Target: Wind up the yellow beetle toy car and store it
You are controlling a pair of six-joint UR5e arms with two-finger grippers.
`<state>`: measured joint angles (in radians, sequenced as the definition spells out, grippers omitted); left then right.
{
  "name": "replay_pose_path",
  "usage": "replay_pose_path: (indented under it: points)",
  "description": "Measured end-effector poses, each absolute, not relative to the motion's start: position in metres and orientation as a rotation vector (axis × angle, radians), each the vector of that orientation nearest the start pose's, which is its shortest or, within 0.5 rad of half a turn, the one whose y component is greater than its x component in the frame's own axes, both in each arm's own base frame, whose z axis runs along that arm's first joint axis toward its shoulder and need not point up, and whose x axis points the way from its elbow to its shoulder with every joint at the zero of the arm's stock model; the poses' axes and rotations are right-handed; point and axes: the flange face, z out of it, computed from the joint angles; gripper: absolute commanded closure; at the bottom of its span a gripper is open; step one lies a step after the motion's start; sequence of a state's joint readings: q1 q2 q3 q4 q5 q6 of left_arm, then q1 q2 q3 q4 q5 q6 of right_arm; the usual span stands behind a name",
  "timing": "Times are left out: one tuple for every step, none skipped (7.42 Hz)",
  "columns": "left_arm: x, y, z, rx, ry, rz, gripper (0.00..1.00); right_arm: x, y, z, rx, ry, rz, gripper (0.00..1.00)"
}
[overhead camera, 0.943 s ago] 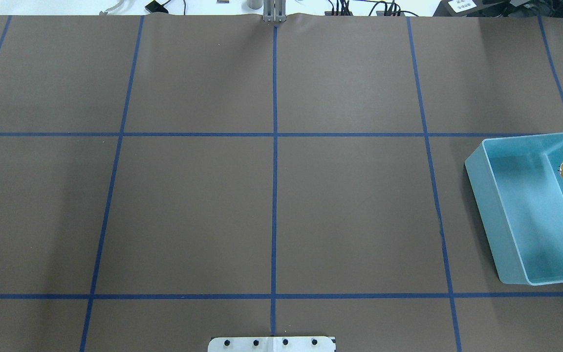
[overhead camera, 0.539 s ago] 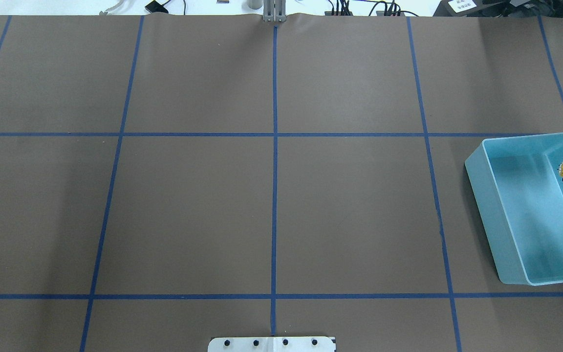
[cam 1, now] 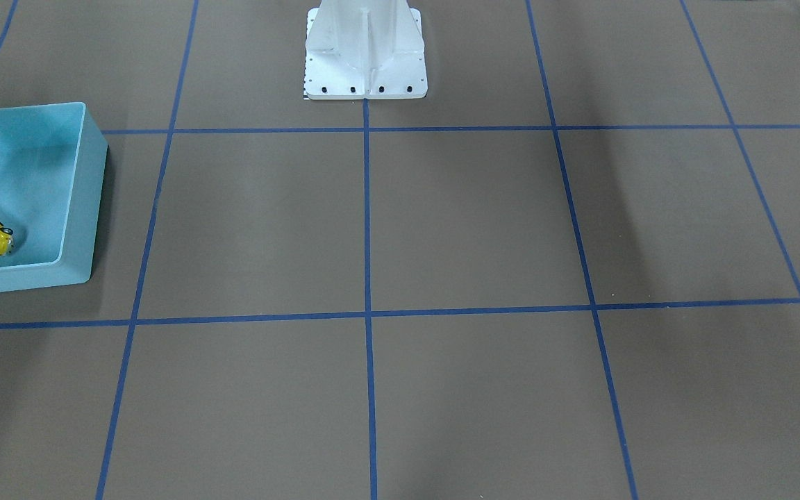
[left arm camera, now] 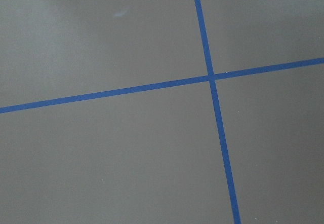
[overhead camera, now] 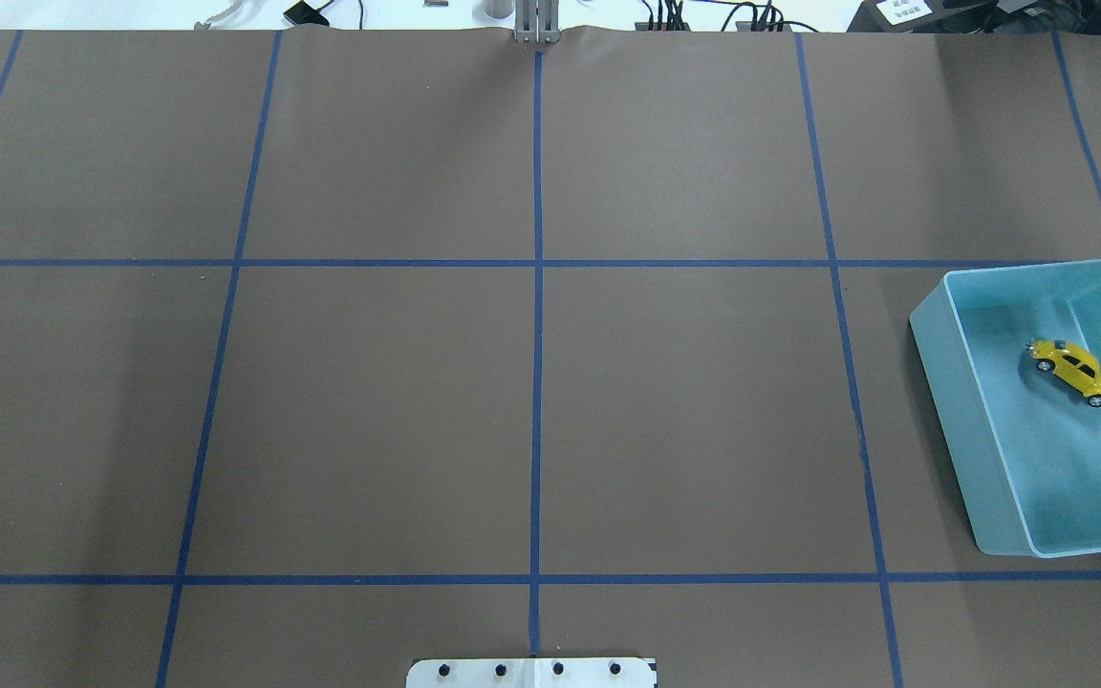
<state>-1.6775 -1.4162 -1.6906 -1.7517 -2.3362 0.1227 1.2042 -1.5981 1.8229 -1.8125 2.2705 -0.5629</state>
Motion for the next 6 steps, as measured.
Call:
replay_pose_path:
  points:
    - [-0.11, -0.426, 0.653, 0.226, 0.744, 0.071, 0.0, -0.107, -0.471, 0.574, 0.064, -0.724, -0.887, 0.0]
    - [-0.11, -0.426, 0.653, 0.225, 0.744, 0.071, 0.0, -0.108, -0.476, 0.57, 0.073, -0.724, -0.889, 0.0]
    - [-0.111, -0.426, 0.653, 0.225, 0.744, 0.07, 0.0, -0.1, -0.479, 0.568, 0.081, -0.722, -0.873, 0.0]
    - [-0.111, -0.426, 0.653, 0.225, 0.743, 0.07, 0.0, -0.074, -0.484, 0.574, 0.085, -0.717, -0.815, 0.0]
    - [-0.111, -0.426, 0.653, 0.225, 0.743, 0.07, 0.0, -0.029, -0.489, 0.591, 0.08, -0.721, -0.712, 0.0]
    - [-0.11, -0.426, 0.653, 0.225, 0.743, 0.071, 0.0, 0.016, -0.486, 0.614, 0.066, -0.743, -0.599, 0.0]
